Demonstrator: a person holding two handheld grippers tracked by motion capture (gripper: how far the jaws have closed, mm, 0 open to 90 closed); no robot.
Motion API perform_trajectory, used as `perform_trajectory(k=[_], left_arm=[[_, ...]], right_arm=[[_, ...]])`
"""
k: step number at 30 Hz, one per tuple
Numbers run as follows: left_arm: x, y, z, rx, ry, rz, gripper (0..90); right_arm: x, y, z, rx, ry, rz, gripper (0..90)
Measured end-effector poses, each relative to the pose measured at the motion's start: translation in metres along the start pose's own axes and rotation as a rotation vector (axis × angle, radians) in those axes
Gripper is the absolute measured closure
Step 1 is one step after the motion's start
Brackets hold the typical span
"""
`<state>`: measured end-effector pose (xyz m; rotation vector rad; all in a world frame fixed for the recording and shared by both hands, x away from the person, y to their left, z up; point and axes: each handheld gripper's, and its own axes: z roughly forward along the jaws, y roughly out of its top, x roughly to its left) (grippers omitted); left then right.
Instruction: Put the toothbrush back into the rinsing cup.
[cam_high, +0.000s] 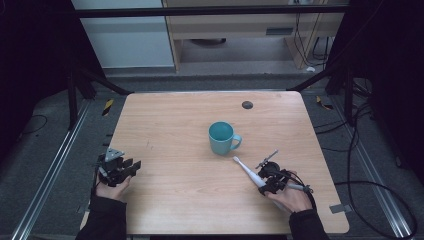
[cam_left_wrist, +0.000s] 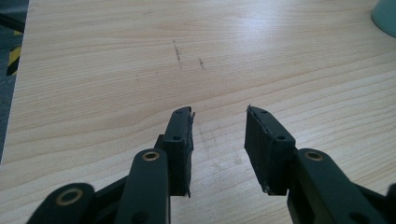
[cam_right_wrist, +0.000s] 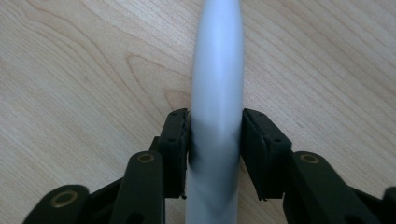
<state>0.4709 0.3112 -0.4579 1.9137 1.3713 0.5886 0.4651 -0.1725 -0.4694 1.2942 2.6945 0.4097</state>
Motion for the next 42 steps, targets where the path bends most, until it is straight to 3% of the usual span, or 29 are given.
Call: perform_trajectory(k=[3,12,14,23,33,42], left_arm=[[0.0,0.0,0.0,0.003,0.001,0.0,61.4],[0.0,0.0,0.0,0.0,0.001,-0.001,61.6],[0.001,0.0,0.0,-0.001,0.001,-0.003,61.7],[0.001,0.0,-0.001,-0.004,-0.001,-0.005,61.8],[0.0,0.0,-0.002,-0.011,-0.001,-0.007,61.8],[0.0,0.0,0.0,-0.006,0.0,-0.002,61.7]], right_arm=[[0.002,0.002,0.0,0.004,-0.009,-0.007,65.3],[0.003,0.004,0.0,0.018,-0.003,0.034,66.2],[0.002,0.003,0.0,-0.008,0.016,0.049,66.3],[0.005,-0.002,-0.021,-0.141,0.074,0.032,66.3],[0.015,-0.004,-0.041,-0.247,0.099,0.003,66.3],[0.01,-0.002,-0.051,-0.44,0.114,0.046,66.3]])
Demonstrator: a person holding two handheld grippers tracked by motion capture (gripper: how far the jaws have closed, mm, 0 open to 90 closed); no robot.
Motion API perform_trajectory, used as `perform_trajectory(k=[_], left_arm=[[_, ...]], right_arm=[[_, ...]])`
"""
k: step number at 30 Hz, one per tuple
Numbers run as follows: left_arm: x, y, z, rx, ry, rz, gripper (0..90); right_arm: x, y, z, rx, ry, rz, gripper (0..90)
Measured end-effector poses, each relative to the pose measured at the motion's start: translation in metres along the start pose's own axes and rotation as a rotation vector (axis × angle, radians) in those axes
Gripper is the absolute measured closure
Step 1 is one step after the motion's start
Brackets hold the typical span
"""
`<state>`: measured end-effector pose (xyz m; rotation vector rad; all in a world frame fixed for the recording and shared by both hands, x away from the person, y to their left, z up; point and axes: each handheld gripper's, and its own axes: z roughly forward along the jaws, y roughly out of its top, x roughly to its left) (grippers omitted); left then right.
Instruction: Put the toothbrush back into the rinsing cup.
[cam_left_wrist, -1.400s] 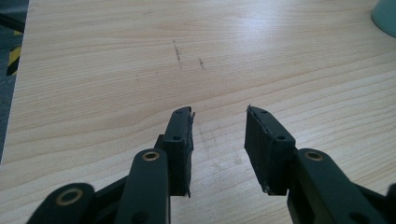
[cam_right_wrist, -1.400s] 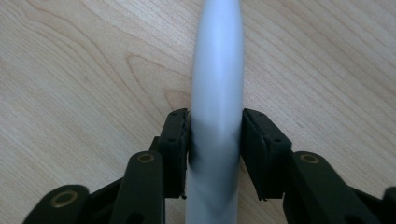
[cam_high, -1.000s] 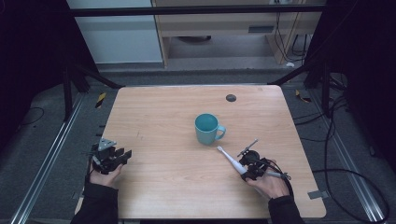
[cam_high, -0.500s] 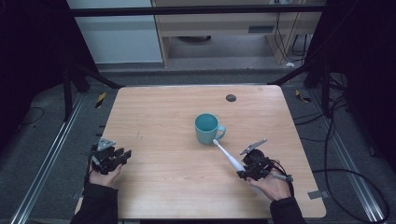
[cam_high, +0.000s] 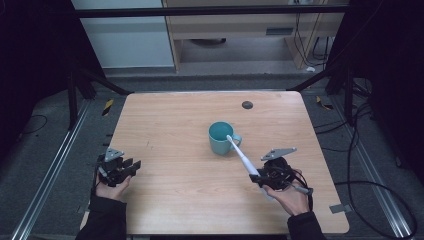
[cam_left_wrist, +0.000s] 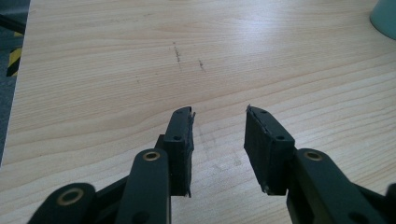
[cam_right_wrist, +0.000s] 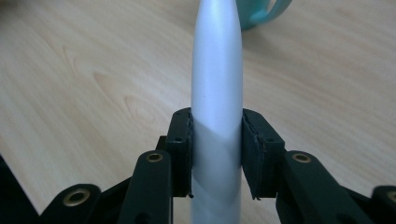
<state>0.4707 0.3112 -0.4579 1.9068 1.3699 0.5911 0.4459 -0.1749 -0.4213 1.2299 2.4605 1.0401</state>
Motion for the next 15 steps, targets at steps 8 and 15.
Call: perform_trajectory(k=[8,15], left_arm=[[-0.001,0.001,-0.001,-0.007,0.003,0.003,61.2],[0.0,0.001,-0.002,-0.016,0.003,0.0,60.8]], right_arm=[[-0.008,0.018,-0.017,-0.189,-0.017,0.062,66.3],[-0.008,0.047,-0.016,-0.3,-0.026,0.066,66.3]])
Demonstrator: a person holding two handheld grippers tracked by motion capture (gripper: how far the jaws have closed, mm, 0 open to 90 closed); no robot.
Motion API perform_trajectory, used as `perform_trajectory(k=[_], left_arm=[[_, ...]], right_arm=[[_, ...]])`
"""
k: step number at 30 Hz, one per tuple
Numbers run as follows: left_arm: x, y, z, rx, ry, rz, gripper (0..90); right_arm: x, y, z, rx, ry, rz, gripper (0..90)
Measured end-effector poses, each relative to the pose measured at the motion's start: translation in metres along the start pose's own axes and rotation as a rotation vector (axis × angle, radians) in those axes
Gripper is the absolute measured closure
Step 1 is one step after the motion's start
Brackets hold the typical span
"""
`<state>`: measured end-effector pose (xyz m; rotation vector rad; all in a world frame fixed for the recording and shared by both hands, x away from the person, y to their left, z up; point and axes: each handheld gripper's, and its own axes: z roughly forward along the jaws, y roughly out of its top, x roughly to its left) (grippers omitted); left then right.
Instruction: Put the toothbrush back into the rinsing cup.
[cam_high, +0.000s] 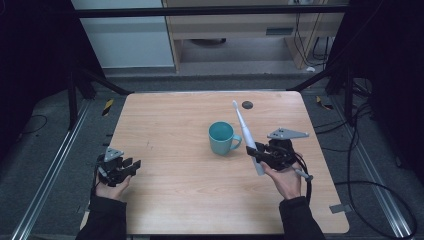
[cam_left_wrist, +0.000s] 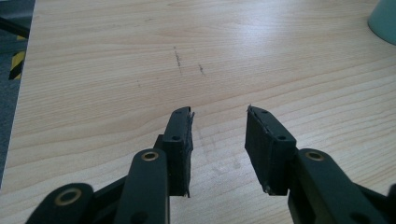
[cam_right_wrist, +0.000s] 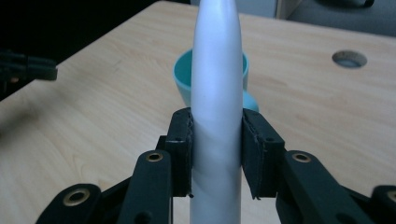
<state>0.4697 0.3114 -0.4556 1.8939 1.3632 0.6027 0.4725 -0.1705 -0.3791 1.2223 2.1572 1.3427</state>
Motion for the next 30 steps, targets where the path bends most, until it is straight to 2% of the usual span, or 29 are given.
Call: perform_trajectory(k=[1,2,8,16,23,30], left_arm=[[0.0,0.0,0.0,0.0,0.0,0.0,60.8],[0.0,0.0,0.0,-0.001,0.0,-0.003,60.9],[0.0,0.0,0.0,-0.001,-0.001,-0.002,61.0],[0.001,0.0,0.0,-0.001,0.001,-0.003,61.1],[0.002,0.0,0.0,-0.005,0.001,-0.003,61.2],[0.002,0.0,0.001,-0.002,0.003,-0.003,61.2]], right_arm=[[0.0,0.0,0.0,0.0,0.0,0.0,66.3],[0.001,0.008,0.005,-0.028,0.0,0.001,66.3],[0.003,0.03,0.018,-0.109,-0.004,0.004,66.3],[-0.001,0.052,0.034,-0.185,-0.01,0.019,66.3],[-0.003,0.059,0.05,-0.224,-0.021,0.032,66.3],[-0.002,0.062,0.066,-0.269,-0.047,0.021,66.3]])
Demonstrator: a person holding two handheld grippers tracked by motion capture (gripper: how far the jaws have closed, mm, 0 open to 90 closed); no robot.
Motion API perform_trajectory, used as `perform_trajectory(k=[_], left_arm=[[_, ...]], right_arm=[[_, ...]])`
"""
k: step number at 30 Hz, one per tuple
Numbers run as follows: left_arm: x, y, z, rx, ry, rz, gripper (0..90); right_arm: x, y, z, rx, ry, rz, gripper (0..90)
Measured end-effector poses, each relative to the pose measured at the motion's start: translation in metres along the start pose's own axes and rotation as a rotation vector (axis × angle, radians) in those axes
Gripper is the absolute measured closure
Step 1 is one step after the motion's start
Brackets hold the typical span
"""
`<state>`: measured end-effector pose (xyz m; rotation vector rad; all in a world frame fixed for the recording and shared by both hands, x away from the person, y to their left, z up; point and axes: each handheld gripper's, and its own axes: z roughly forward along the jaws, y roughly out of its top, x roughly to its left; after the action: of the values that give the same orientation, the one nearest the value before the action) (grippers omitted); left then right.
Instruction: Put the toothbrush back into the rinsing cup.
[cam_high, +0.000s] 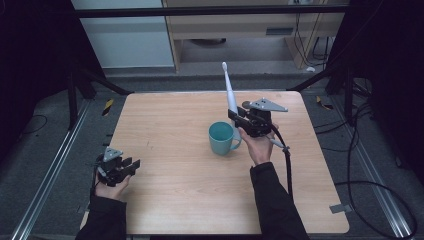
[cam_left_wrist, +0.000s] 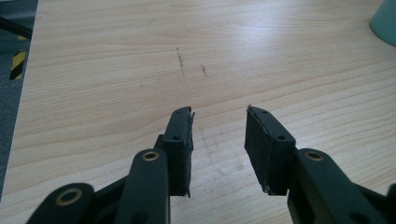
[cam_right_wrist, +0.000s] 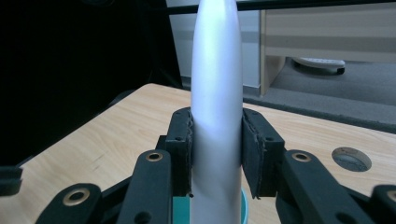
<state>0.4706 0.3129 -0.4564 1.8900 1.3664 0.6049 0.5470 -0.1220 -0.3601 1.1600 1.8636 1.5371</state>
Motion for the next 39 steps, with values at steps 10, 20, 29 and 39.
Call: perform_trajectory(k=[10,20,29,39], left_arm=[[0.0,0.0,0.0,-0.001,-0.002,-0.003,61.2],[0.0,0.0,0.0,0.001,-0.004,-0.002,61.2],[0.0,0.0,0.0,0.001,-0.004,0.002,61.3],[0.001,0.0,0.0,-0.003,-0.002,0.0,61.3]], right_arm=[[0.005,-0.004,0.026,-0.039,-0.04,0.019,66.3],[0.007,-0.016,0.049,-0.029,-0.069,0.02,66.3],[0.011,-0.02,0.057,-0.019,-0.07,0.013,66.3],[0.018,-0.03,0.067,0.022,-0.073,-0.016,66.3]])
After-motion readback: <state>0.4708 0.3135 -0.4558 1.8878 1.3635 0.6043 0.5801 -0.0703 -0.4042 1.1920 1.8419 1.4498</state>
